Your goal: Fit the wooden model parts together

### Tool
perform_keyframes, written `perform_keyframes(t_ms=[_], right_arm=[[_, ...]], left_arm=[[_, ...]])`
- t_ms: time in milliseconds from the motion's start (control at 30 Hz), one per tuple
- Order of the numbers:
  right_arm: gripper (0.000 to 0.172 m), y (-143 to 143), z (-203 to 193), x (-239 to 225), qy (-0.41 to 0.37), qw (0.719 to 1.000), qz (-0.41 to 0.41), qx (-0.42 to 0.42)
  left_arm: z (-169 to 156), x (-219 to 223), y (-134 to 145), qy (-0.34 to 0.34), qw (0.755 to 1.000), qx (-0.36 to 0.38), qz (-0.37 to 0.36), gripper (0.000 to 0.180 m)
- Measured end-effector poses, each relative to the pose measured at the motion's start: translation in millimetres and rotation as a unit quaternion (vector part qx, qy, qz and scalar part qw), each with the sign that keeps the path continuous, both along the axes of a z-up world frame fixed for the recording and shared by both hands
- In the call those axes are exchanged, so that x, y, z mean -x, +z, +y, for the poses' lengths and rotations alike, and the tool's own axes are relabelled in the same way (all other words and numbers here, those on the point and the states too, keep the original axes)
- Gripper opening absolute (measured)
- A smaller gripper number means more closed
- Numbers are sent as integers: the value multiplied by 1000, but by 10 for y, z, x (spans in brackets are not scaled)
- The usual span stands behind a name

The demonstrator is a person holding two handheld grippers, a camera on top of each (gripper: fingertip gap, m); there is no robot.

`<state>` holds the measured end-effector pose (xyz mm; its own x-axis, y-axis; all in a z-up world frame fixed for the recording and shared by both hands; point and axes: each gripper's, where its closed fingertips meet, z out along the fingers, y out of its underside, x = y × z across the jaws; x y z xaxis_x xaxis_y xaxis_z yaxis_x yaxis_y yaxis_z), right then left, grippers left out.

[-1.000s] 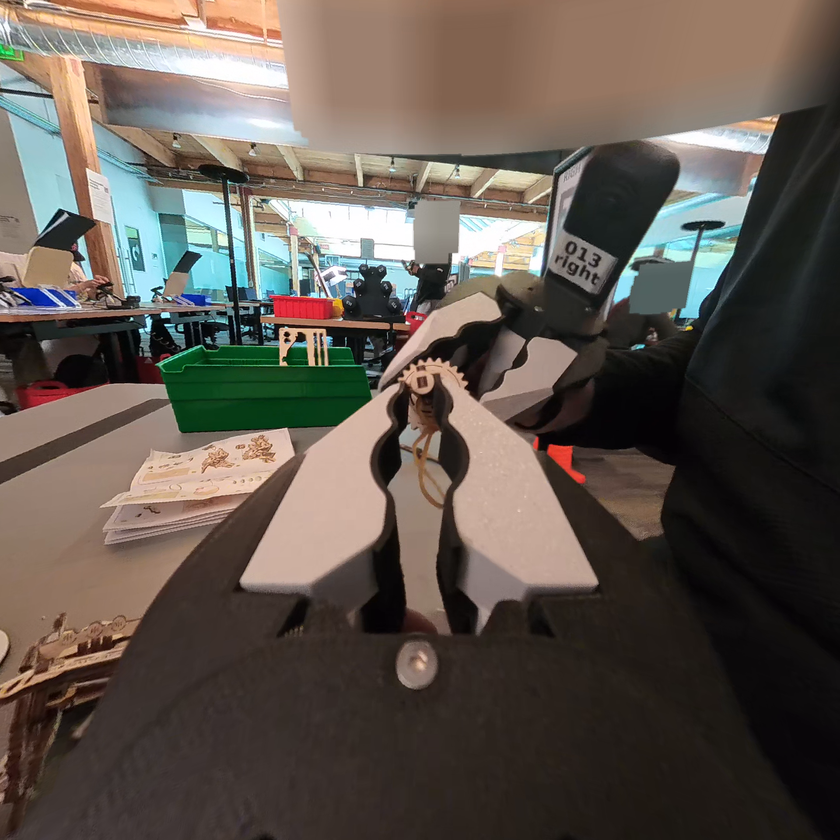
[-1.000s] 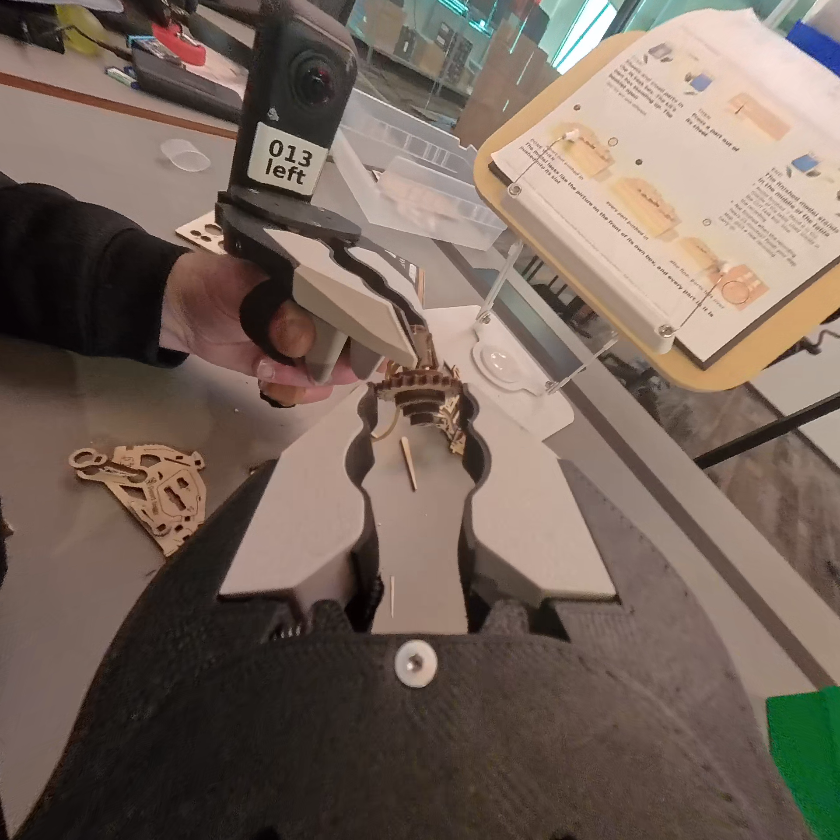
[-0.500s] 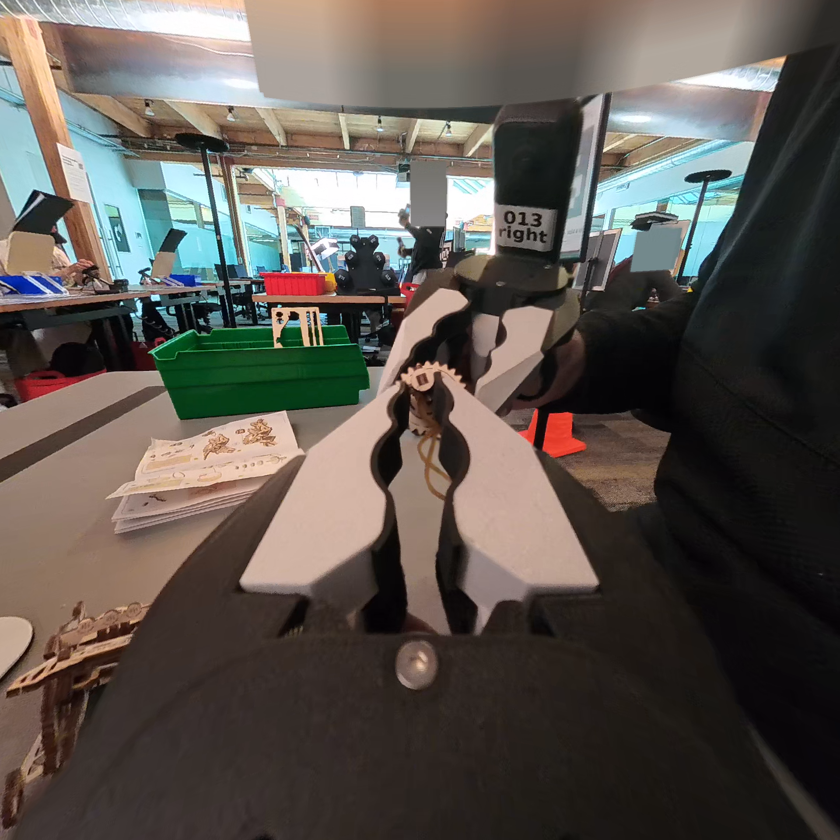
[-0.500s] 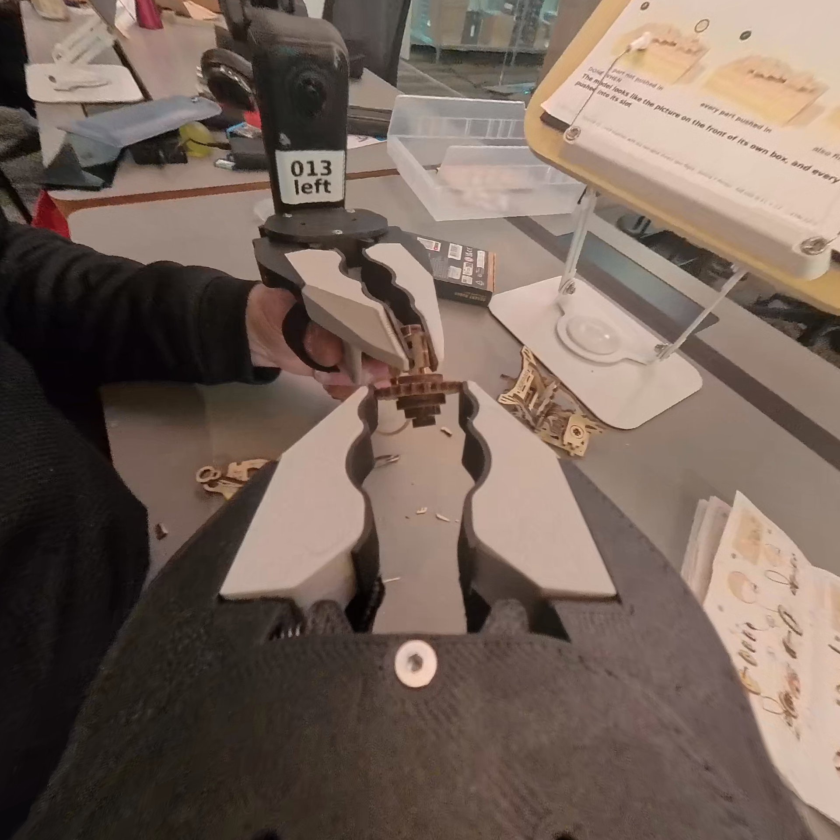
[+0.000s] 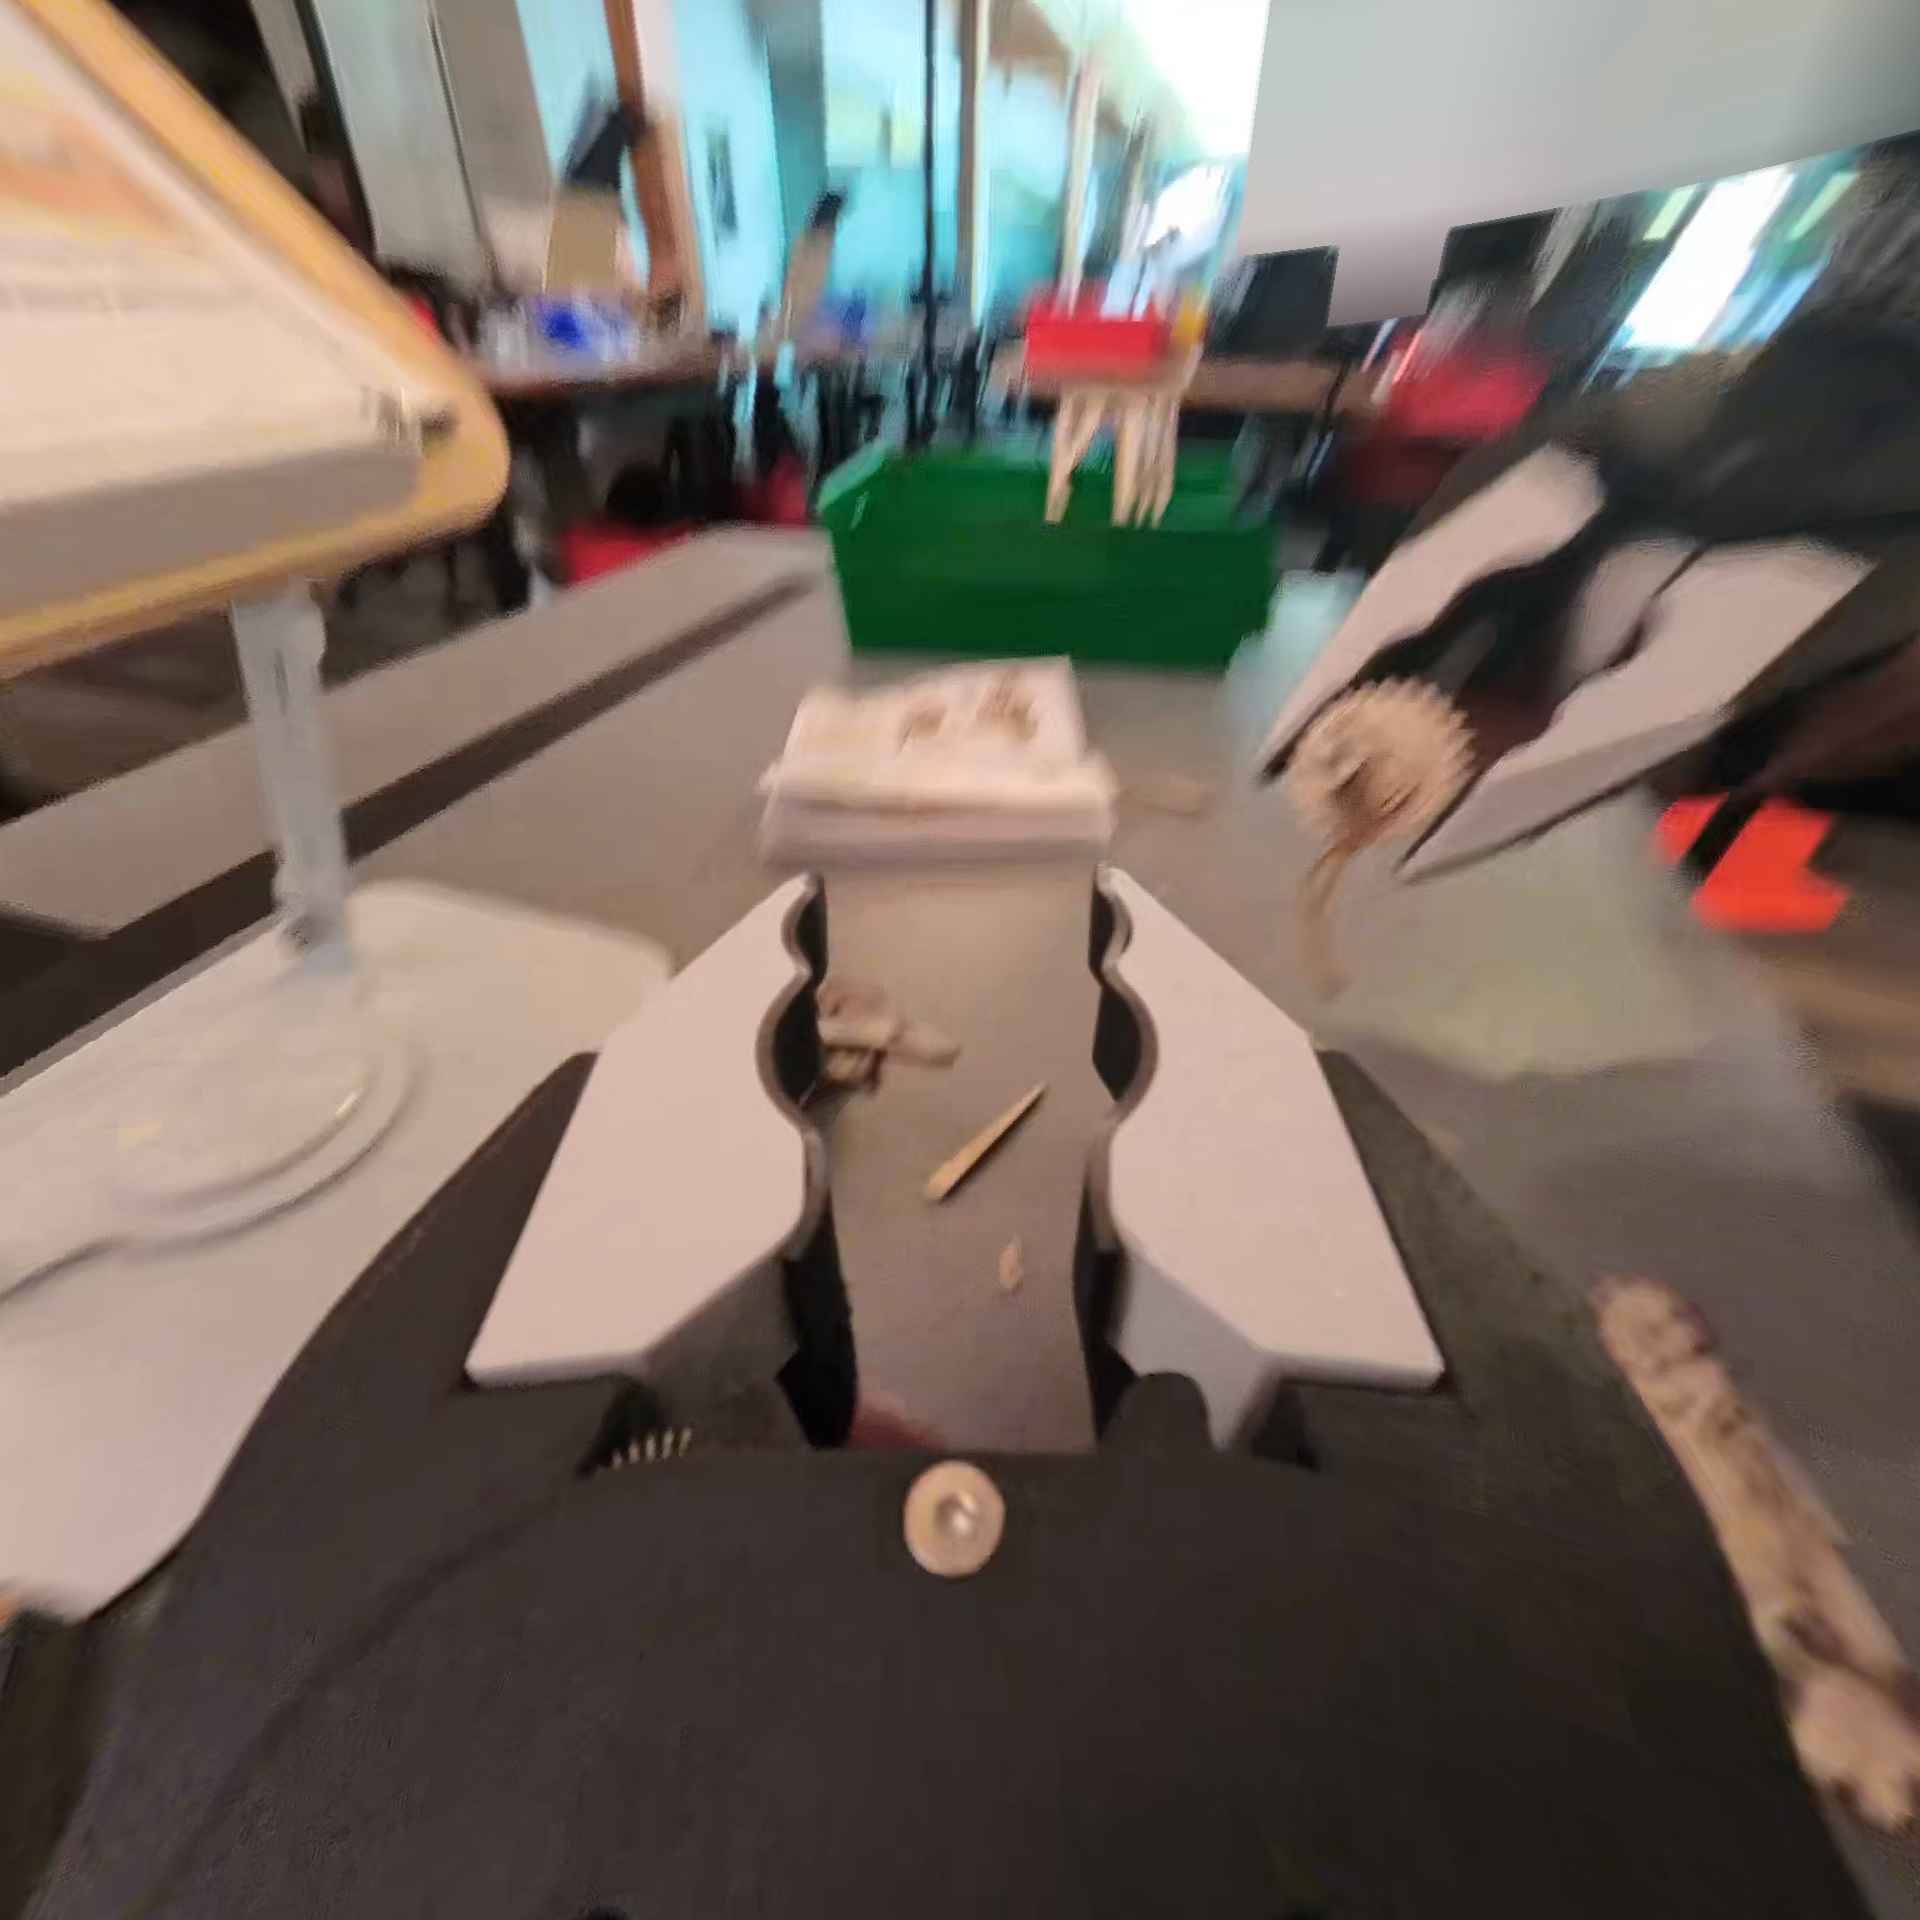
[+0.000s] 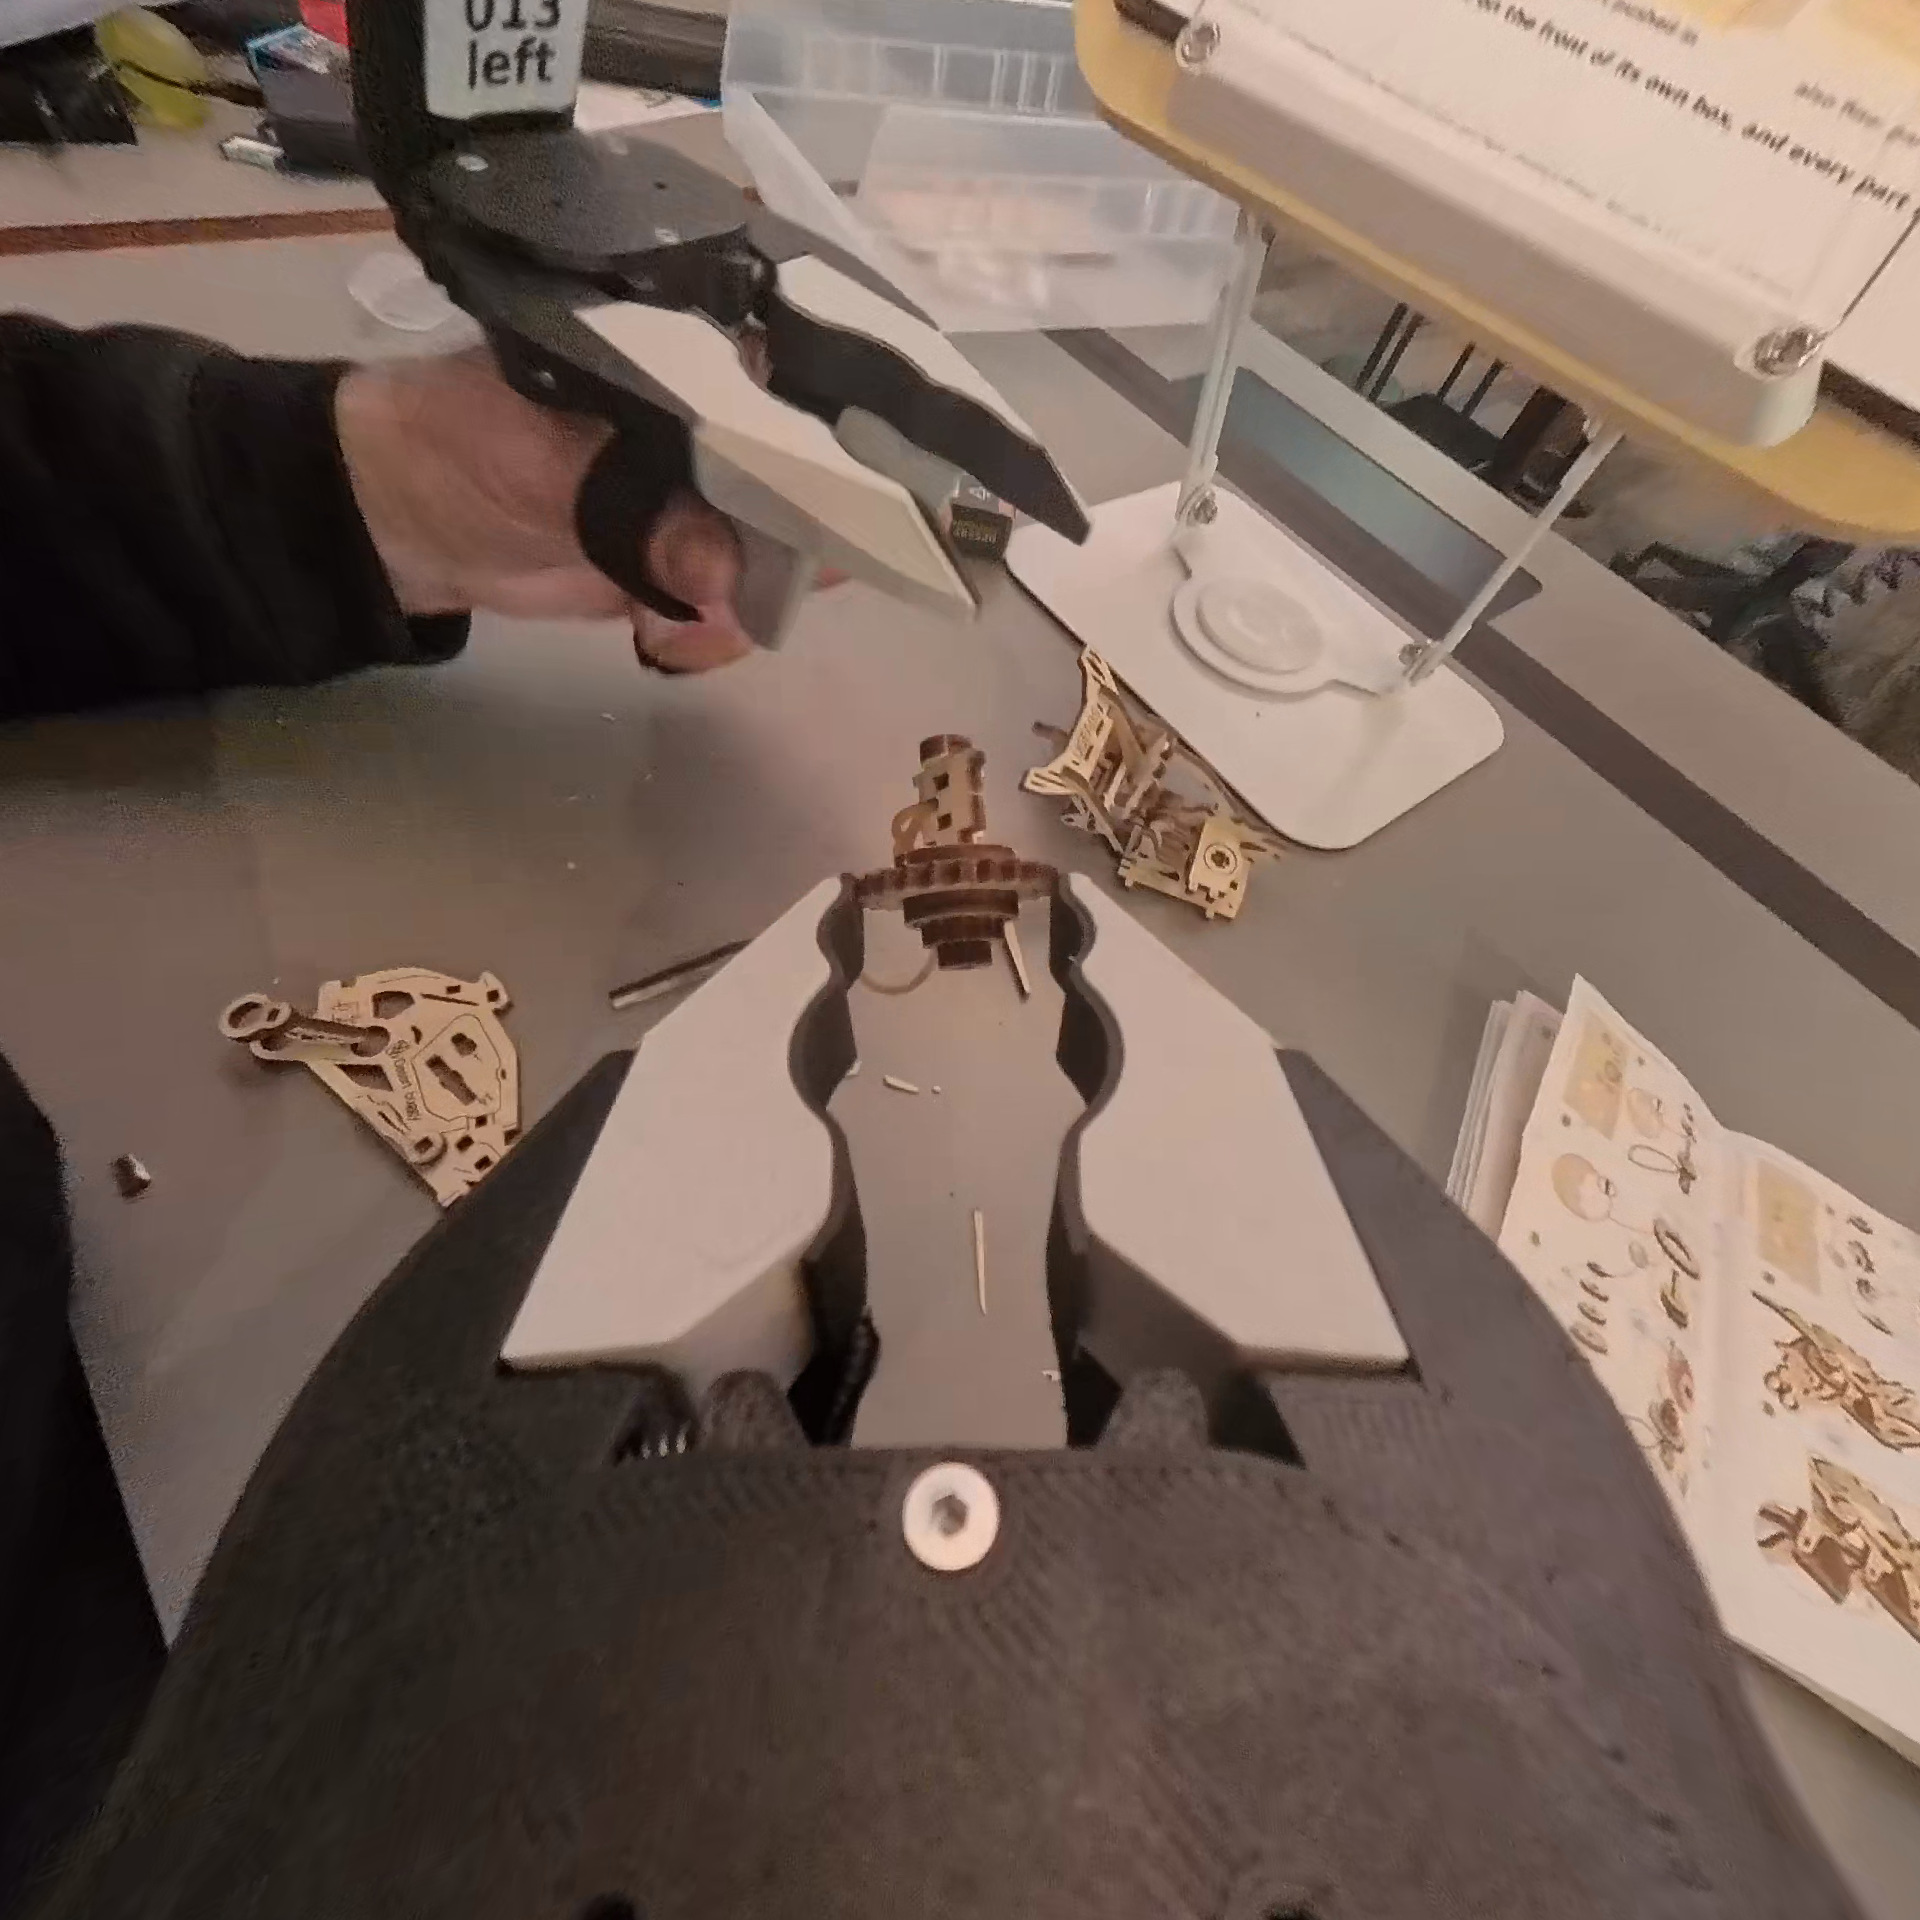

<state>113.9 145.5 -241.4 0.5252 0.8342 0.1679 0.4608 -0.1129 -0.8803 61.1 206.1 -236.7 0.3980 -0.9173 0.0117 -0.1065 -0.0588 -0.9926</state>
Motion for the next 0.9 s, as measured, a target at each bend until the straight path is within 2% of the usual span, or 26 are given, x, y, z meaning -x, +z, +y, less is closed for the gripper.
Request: perform_keyframes(t_ms=[67,133,267,367,433,633,900], right_arm=[[34,-46,19,-14,-4,1000,3,10],[34,-84,41,-40,-12,1000,-7,10],[34,-101,66,-78,-21,1000,-9,13],[34,-128,86,-98,-28,999,-10,18],[34,-163,93,-106,-30,999,-14,24],[34,-281,174,-166,-53,997,-31,46],[34,-466,546,-281,-78,988,-136,14]], left_arm=[[251,113,-327,45,994,-2,103,49],[391,164,-562,59,985,0,165,43],[534,154,-783,79,974,13,213,29],[590,155,-863,88,966,13,241,12],[593,141,-894,86,964,12,251,9],[604,73,-867,94,967,44,234,8],[507,-278,-528,69,979,177,72,7]])
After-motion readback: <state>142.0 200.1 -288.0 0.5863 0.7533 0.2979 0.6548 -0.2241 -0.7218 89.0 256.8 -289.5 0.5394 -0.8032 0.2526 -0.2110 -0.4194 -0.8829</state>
